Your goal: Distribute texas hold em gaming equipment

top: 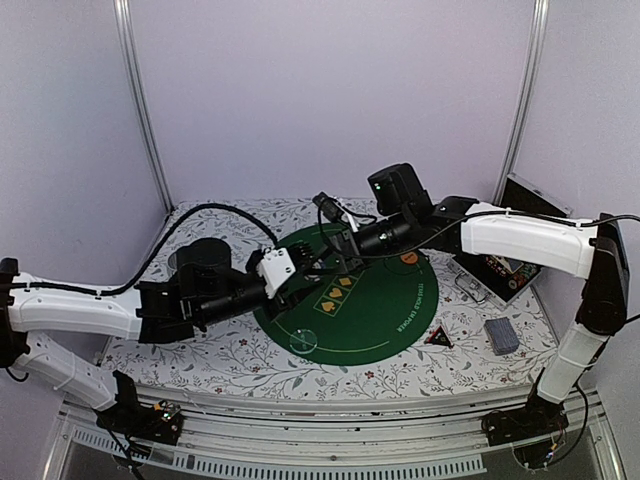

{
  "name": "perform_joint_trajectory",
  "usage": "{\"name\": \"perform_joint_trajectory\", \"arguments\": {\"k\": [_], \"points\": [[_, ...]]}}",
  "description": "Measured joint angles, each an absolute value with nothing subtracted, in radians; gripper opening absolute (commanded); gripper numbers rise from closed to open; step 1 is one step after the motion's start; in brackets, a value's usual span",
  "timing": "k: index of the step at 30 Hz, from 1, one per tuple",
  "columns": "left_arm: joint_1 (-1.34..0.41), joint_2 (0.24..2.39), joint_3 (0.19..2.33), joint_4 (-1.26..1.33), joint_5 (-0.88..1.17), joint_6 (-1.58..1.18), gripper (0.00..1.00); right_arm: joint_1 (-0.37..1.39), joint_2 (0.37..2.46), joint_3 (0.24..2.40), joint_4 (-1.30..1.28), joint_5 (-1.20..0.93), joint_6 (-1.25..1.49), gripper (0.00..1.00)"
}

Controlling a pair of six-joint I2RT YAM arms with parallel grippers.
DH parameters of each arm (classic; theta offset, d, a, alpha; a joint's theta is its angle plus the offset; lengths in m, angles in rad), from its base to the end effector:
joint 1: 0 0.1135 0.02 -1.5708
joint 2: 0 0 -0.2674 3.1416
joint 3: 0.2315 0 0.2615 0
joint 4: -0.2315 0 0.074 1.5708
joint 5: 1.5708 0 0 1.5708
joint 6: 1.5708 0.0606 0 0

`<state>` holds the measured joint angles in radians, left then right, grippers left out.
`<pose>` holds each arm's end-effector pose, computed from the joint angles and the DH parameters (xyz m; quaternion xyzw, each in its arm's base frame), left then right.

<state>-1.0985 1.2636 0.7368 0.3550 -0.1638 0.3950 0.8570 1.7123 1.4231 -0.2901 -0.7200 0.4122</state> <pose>0.1549 -0.2815 0.2694 0.4794 0.5954 -0.1623 0.6240 0.2440 0.3427 0.2977 -0.3450 0.7660 0.5135 0.1748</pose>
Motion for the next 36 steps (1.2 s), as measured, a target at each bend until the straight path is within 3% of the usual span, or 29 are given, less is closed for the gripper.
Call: {"name": "perform_joint_trajectory", "arguments": {"k": [12,17,24,32,36], "points": [[-1.05,1.309,0.76,0.326,-0.13,0.4,0.59,0.848,1.74,1.44,-0.289,-0.736,0.423,0.02],[-1.039,1.311,0.764,0.308,-0.113,0.411,0.53,0.848,1.741,1.447,-0.289,-0.74,0.424,0.02],[-1.034,1.313,0.778,0.295,-0.096,0.416,0.55,0.848,1.745,1.447,-0.285,-0.744,0.427,0.02],[-1.029,1.319,0.788,0.29,-0.088,0.424,0.22,0.847,1.748,1.447,-0.284,-0.745,0.437,0.02],[-1.028,1.319,0.788,0.289,-0.082,0.418,0.0,0.846,1.748,1.447,-0.283,-0.748,0.439,0.02]]}}
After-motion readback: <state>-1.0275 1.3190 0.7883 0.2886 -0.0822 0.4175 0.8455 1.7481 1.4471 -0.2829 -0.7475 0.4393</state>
